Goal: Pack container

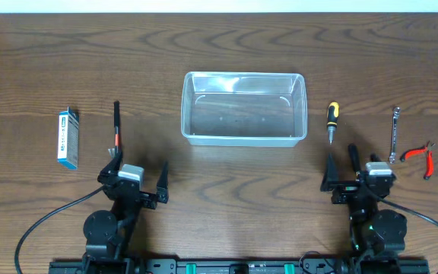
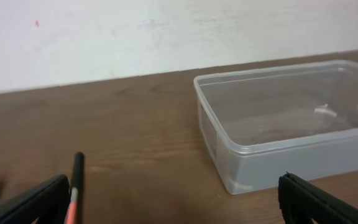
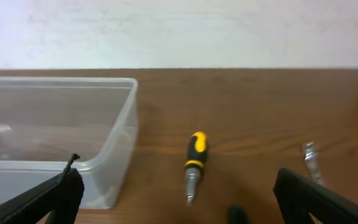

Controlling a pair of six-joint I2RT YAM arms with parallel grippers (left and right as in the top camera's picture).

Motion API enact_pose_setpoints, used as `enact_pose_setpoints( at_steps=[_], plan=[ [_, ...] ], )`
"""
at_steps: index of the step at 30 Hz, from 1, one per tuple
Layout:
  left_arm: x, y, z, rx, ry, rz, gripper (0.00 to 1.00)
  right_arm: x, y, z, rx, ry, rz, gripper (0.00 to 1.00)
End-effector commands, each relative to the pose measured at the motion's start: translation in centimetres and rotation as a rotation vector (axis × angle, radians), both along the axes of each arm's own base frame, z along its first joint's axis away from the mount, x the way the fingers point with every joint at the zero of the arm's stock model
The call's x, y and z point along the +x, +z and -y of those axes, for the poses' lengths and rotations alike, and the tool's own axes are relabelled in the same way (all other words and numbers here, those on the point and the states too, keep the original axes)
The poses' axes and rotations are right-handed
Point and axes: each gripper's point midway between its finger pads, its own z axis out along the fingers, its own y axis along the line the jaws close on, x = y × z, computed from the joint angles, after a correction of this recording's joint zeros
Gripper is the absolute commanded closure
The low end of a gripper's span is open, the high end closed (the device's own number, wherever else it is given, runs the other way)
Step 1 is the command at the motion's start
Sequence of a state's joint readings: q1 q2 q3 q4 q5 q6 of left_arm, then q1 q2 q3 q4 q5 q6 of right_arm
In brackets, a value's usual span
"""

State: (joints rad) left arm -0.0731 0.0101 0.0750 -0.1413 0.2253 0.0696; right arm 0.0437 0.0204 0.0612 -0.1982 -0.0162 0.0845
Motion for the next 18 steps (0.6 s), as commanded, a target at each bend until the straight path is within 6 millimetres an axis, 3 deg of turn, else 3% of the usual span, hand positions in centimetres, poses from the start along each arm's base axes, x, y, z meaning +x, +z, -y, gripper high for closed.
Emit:
enact_pose_setpoints(
  at_steps=[1,4,6,14,18],
  plan=[
    [-0.7,3.7,-0.2,-0.182,0.034,-0.011,0.02,-0.5,0.8,-2.2,0.129,0.103,-0.038,0.01],
    [-1.6,7.0,-0.7,-0.185,0.065,-0.047,0.02,-1.5,2.8,-2.2,0.128,0.105,-0.104,0.01],
    [-2.2,8.0,-1.2,-0.171,0.100,-0.131,0.02,-1.9,3.8,-1.9,0.105,0.090,-0.160,0.01],
    [-2.1,9.4,-1.9,-0.105,0.174,-0.502,0.02,-3.6,4.3,-1.5,0.104,0.039,-0.656,0.01],
    [-1.5,8.9,-1.9,-0.083,0.182,-0.625,0.02,-4.4,4.7,-1.5,0.100,0.024,-0.914,0.01]
  ],
)
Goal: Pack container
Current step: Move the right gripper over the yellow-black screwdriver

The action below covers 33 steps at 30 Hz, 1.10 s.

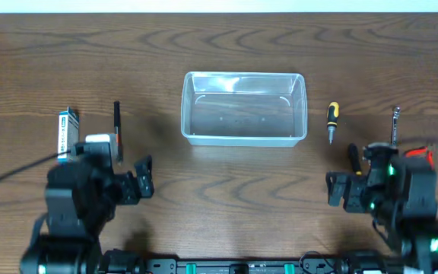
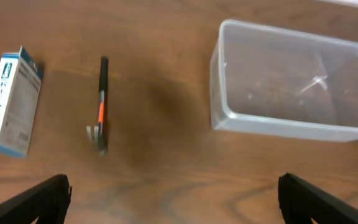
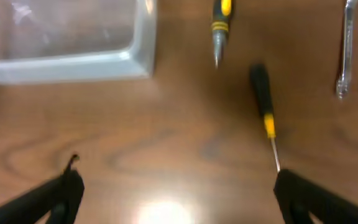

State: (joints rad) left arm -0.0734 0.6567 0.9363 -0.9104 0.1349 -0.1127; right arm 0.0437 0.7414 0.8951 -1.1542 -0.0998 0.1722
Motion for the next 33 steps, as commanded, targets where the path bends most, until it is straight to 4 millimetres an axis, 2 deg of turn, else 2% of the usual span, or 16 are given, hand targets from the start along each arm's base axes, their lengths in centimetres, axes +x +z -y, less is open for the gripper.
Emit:
enact_pose_setpoints(
  at_steps=[1,3,6,8,9,13,15,19,28,33],
  plan=[
    [0.6,0.0,-0.2,0.006,0.019,-0.066,0.02,0.6,1.8,-0.6,0.027,0.005,-0.117,0.01],
    [0.8,-0.8,-0.2,0.009,0.019,-0.107,0.02,0.7,2.8,-1.6,0.073,0.034,-0.191,0.01],
    [1.0,-1.3,-0.2,0.012,0.019,-0.131,0.02,2.0,4.1,-1.3,0.037,0.063,-0.215,0.01],
    [1.1,-1.3,-0.2,0.012,0.019,-0.133,0.02,3.7,4.9,-0.1,0.011,-0.024,-0.205,0.01],
    [1.1,-1.3,-0.2,0.012,0.019,-0.132,0.02,4.9,5.2,1.2,-0.015,-0.104,-0.200,0.01],
    [1.1,-1.3,-0.2,0.012,0.019,-0.133,0.02,7.9,5.0,4.1,-0.047,-0.248,-0.219,0.01],
    [1.1,-1.3,-0.2,0.012,0.019,-0.134,0.02,9.1,4.1,5.1,-0.045,-0.279,-0.254,0.01],
    [1.0,-1.4,-0.2,0.013,0.019,-0.140,0.02,10.9,0.8,6.1,-0.046,-0.303,-0.357,0.01],
    [1.0,-1.4,-0.2,0.013,0.019,-0.140,0.02,14.8,-5.4,4.9,-0.034,-0.244,-0.466,0.01],
    [1.0,-1.4,-0.2,0.013,0.019,-0.140,0.02,16.0,-8.2,4.7,-0.049,-0.224,-0.503,0.01]
  ],
)
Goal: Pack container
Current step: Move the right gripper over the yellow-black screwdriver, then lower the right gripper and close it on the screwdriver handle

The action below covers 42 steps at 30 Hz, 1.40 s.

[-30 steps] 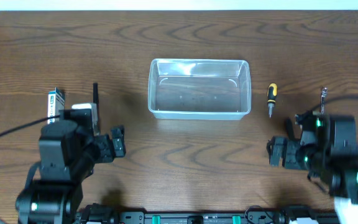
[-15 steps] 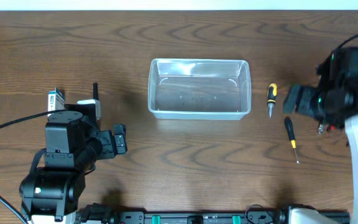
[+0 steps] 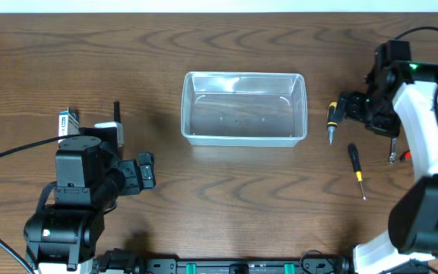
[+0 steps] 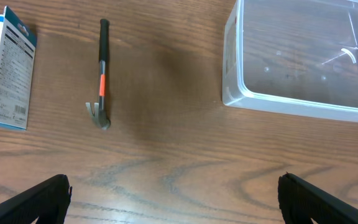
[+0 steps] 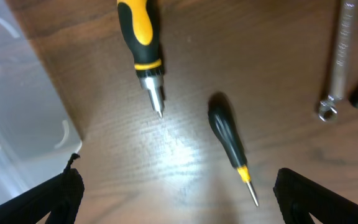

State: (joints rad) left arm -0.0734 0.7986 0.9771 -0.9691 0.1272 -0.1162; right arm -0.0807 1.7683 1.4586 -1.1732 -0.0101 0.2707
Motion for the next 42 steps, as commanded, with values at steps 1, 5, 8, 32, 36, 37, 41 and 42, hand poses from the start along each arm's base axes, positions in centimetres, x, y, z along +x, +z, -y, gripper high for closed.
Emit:
enact_pose_setpoints(
  at_steps=[1,5,8,32,36,37,41,42],
  plan=[
    [0.1,0.8,-0.1,-0.001,0.011,0.020,0.02,0.8,-1.5,-0.3,-0.015,0.023,-0.026,0.01],
    [0.0,0.7,-0.1,-0.001,0.011,0.015,0.02,1.6,-3.6,0.3,-0.079,0.036,-0.053,0.01],
    [-0.1,0.6,-0.1,0.000,0.011,0.007,0.02,2.5,-5.2,-0.1,-0.078,0.048,-0.055,0.01],
    [-0.3,0.4,-0.1,0.001,0.011,-0.002,0.02,5.1,-13.5,-2.4,-0.021,0.186,-0.088,0.01],
    [-0.3,0.4,-0.1,0.001,0.011,-0.002,0.02,4.9,-13.5,-2.4,-0.020,0.185,-0.093,0.05],
    [-0.3,0.4,-0.1,0.001,0.011,-0.003,0.02,4.9,-13.5,-2.4,-0.020,0.181,-0.094,0.08],
    [-0.3,0.4,-0.1,0.001,0.011,-0.002,0.02,4.8,-13.5,-2.7,-0.004,0.167,-0.098,0.16],
    [-0.3,0.4,-0.1,0.001,0.011,-0.003,0.02,4.8,-13.5,-2.8,0.003,0.166,-0.098,0.19]
  ],
)
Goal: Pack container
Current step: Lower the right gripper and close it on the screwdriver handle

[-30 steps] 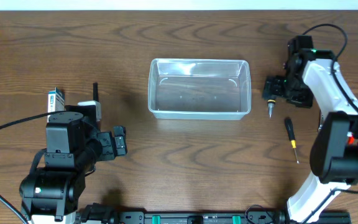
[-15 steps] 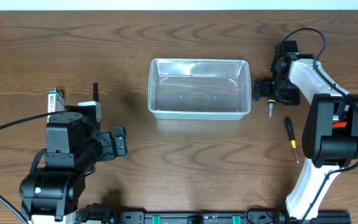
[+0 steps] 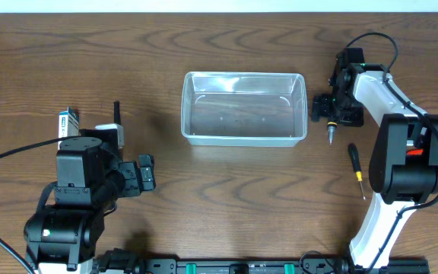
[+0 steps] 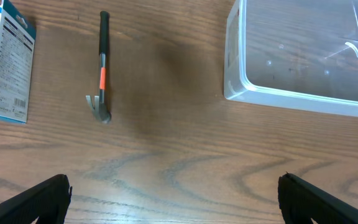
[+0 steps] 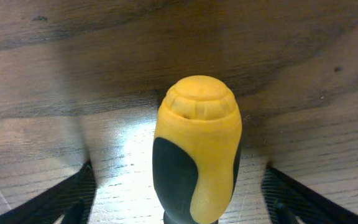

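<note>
The clear plastic container (image 3: 243, 107) stands empty at the table's middle, its corner also in the left wrist view as the container (image 4: 303, 56). My right gripper (image 3: 331, 109) is low over the yellow-and-black screwdriver (image 5: 197, 152), open, one finger on each side of its handle, not touching. Only the screwdriver's tip (image 3: 330, 135) shows from overhead. My left gripper (image 3: 128, 176) hovers open over bare table at the left. A small hammer (image 4: 102, 68) and a blue-and-white box (image 4: 2, 62) lie ahead of it.
A black-handled screwdriver (image 3: 355, 170) lies right of the container, nearer the front. Red pliers (image 3: 413, 151) peek out beside the right arm. The right arm (image 3: 390, 129) reaches along the table's right side.
My right gripper has come down from above the two screwdrivers to straddle the yellow screwdriver's handle. The left gripper has barely shifted.
Both grippers first rested low at the front edge, open. Then both were raised, looking down at the table. Then the right one stood over the screwdrivers at the right while the left hung over the hammer area. Now the right one brackets the yellow screwdriver.
</note>
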Controlling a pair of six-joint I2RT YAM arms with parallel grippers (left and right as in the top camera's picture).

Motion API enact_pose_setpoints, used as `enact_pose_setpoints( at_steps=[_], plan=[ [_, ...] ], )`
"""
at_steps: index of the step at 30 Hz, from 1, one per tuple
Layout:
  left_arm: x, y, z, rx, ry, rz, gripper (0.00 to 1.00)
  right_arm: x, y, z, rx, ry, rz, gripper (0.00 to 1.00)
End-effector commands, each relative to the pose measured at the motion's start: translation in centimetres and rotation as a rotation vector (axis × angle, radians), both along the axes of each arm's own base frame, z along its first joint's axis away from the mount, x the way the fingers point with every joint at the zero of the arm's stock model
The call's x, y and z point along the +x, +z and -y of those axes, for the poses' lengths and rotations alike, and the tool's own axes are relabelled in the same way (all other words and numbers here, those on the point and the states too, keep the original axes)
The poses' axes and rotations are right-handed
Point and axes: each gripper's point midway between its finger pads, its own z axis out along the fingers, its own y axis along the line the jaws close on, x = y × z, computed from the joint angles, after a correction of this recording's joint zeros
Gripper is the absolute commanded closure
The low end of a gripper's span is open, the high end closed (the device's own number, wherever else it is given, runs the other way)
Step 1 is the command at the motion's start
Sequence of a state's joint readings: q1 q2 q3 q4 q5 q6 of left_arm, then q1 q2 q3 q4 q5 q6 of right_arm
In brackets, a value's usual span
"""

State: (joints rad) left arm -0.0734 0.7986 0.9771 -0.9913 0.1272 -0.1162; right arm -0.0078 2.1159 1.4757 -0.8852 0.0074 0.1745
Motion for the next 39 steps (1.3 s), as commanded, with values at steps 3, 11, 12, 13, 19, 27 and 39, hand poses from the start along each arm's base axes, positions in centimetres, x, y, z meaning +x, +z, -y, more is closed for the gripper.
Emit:
enact_pose_setpoints(
  at_steps=[3,11,12,13,19,27,39],
  plan=[
    [0.1,0.8,-0.1,-0.001,0.011,0.020,0.02,-0.9,-2.0,-0.7,0.024,-0.005,-0.057,0.26],
    [0.1,0.8,-0.1,0.000,0.011,0.019,0.02,-1.8,-2.0,-0.7,0.024,-0.006,-0.093,0.33],
    [0.1,0.8,-0.1,0.000,0.011,0.020,0.02,-2.0,-2.0,-0.7,0.024,-0.006,-0.104,0.33],
    [0.1,0.8,-0.1,0.000,0.011,0.020,0.02,-2.3,-2.0,-0.7,0.024,-0.006,-0.114,0.34],
    [0.1,0.8,-0.1,0.000,0.011,0.020,0.02,-3.4,-1.9,-0.7,0.024,-0.029,-0.159,0.34],
    [0.1,0.8,-0.1,0.000,0.011,0.020,0.02,-3.1,-1.9,-0.7,0.023,-0.029,-0.149,0.40],
    [0.1,0.8,-0.1,0.000,0.011,0.019,0.02,-3.1,-1.9,-0.7,0.023,-0.029,-0.147,0.55]
  ],
)
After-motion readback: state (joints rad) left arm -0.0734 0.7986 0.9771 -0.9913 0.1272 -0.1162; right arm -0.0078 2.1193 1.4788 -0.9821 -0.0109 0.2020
